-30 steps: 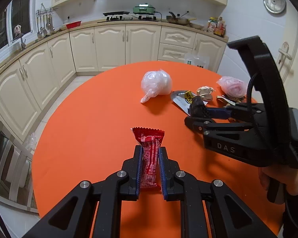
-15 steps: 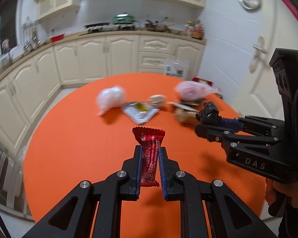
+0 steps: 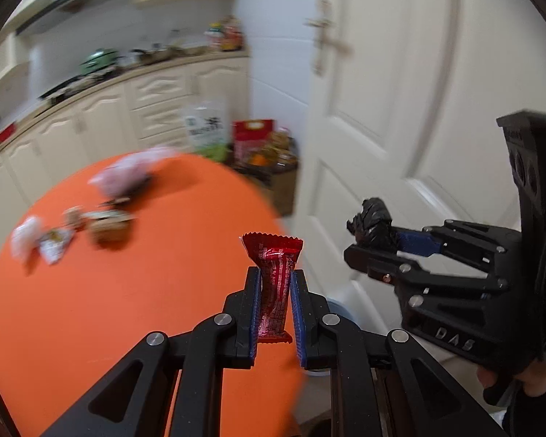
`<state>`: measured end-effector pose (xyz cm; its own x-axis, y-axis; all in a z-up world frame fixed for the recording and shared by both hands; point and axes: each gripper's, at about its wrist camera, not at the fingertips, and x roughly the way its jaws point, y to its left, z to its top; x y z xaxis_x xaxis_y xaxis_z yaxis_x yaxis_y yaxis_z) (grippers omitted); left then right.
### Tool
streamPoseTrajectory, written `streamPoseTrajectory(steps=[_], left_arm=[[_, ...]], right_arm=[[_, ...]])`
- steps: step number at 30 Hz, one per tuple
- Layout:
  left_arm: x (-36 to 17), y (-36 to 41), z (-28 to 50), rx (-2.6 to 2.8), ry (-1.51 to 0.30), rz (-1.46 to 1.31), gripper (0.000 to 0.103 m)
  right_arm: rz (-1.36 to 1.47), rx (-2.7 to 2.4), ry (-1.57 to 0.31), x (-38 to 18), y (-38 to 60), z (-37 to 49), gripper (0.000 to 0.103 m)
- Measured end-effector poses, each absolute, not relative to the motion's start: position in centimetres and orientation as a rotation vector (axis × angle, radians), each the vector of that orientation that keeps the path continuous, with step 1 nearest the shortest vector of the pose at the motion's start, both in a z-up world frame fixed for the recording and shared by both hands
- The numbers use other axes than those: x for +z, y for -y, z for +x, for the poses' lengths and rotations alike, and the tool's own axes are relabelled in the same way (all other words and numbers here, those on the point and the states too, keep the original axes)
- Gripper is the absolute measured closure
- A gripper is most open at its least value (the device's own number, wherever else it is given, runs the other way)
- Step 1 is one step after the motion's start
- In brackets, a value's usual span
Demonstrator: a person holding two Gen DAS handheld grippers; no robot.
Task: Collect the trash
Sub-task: 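Carry both items over the wastebasket and open both tools to drop them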
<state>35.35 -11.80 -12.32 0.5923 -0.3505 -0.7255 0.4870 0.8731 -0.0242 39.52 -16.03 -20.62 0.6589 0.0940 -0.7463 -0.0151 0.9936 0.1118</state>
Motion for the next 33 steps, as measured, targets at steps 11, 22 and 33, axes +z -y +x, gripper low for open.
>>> streamPoseTrajectory(steps=[11, 22, 33], left_arm=[[-16.8, 23.6, 38.5, -0.614, -0.911, 0.311, 0.091], [-20.8, 29.6, 44.0, -0.598, -1.005, 0.364, 0.086], [-21.7, 30.9, 46.6, -0.568, -1.016, 0.346, 0.065]], right_arm=[[0.196, -0.122, -0.928, -25.0, 26.7, 34.2, 0.073], [0.26, -0.133, -1.0, -29.9, 30.1, 34.4, 0.073], [0.289, -0.14, -1.021, -31.7, 30.9, 34.8, 0.073]])
